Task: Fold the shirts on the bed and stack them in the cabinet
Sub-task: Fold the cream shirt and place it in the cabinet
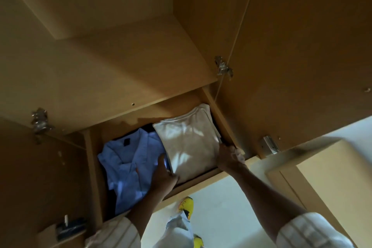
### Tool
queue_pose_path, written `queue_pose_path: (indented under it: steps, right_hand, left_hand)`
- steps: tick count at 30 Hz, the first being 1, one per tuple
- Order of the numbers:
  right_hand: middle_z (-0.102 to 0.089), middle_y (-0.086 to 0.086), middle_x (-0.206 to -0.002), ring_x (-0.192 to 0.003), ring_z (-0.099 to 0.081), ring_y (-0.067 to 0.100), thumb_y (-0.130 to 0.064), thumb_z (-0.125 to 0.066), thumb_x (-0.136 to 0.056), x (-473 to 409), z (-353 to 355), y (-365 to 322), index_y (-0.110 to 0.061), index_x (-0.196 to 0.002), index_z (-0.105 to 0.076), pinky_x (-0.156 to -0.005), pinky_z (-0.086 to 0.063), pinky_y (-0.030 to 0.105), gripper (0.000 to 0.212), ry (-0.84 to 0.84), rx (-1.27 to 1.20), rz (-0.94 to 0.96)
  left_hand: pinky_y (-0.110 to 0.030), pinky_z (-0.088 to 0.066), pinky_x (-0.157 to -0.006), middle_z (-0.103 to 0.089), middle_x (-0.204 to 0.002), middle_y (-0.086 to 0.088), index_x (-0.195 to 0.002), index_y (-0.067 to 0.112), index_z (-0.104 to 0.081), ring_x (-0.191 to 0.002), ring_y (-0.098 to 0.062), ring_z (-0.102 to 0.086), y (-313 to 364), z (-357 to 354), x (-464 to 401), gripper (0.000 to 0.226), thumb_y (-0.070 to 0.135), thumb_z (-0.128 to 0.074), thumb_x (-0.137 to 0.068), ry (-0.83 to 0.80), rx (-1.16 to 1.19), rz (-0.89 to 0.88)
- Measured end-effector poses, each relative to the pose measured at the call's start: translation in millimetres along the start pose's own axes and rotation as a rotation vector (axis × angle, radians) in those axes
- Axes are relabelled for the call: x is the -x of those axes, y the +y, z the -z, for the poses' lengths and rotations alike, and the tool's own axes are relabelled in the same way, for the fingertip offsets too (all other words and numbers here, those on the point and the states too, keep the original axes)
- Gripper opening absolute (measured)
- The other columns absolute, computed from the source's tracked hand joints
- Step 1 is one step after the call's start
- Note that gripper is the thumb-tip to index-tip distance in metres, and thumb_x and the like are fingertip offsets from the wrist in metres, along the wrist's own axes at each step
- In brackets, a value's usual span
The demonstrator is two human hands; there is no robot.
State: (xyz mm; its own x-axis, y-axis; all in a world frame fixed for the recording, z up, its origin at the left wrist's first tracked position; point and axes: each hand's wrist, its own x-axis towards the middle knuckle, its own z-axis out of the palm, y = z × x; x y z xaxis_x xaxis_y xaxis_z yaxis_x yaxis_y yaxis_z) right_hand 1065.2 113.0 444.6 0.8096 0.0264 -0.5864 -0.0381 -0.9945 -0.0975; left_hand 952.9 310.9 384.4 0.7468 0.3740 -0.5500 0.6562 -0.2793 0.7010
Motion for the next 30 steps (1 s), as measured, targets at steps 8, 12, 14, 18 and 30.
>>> queue_pose_path:
  steps: [8, 12, 14, 18, 30]
  right_hand:
    - [-0.058, 0.01, -0.136, -0.125, -0.054, 0.031, -0.031, -0.051, -0.098, 30, 12, -13, -0.019, -0.139, -0.047, -0.1, -0.047, 0.038, 0.043, 0.126, -0.037, 0.245]
    - [-0.063, 0.009, -0.129, -0.119, -0.06, 0.03, -0.03, -0.053, -0.097, 20, 36, -63, -0.015, -0.131, -0.055, -0.095, -0.049, 0.036, 0.037, 0.233, -0.025, 0.439]
    - [-0.065, 0.009, -0.127, -0.118, -0.06, 0.03, -0.03, -0.054, -0.096, 11, 42, -91, -0.015, -0.127, -0.058, -0.096, -0.048, 0.036, 0.035, 0.274, -0.043, 0.519]
    - [-0.05, 0.006, -0.148, -0.137, -0.045, 0.026, -0.04, -0.062, -0.093, 6, 26, -136, -0.021, -0.145, -0.047, -0.111, -0.033, 0.033, 0.057, 0.077, 0.09, 0.707]
    - [0.014, 0.02, -0.164, -0.147, 0.007, 0.053, -0.043, -0.048, -0.099, 24, -103, -168, -0.037, -0.158, -0.01, -0.115, -0.019, 0.067, 0.071, -0.143, 0.441, 1.034]
  left_hand:
    - [-0.029, -0.053, -0.087, -0.071, -0.108, 0.007, -0.116, 0.025, -0.065, -0.102, -0.008, -0.066, -5, 32, 73, 0.057, 0.058, -0.069, -0.071, -0.195, -0.514, -0.307]
    - [-0.028, -0.044, -0.1, -0.062, -0.131, 0.007, -0.133, 0.029, -0.056, -0.125, -0.016, -0.055, -24, 52, 79, 0.054, 0.048, -0.068, -0.084, -0.139, -0.738, -0.288]
    - [-0.028, -0.046, -0.097, -0.065, -0.124, 0.008, -0.124, 0.03, -0.06, -0.119, -0.016, -0.058, -28, 62, 79, 0.051, 0.054, -0.068, -0.08, -0.146, -0.754, -0.277]
    - [-0.02, -0.04, -0.094, -0.064, -0.124, 0.008, -0.126, 0.031, -0.062, -0.118, -0.013, -0.057, -39, 74, 77, 0.06, 0.06, -0.069, -0.074, -0.132, -0.71, -0.253]
    - [-0.033, -0.053, -0.069, -0.072, -0.073, -0.001, -0.089, 0.017, -0.076, -0.069, -0.014, -0.065, -22, 108, 65, 0.044, 0.055, -0.08, -0.066, -0.35, -0.66, -0.241]
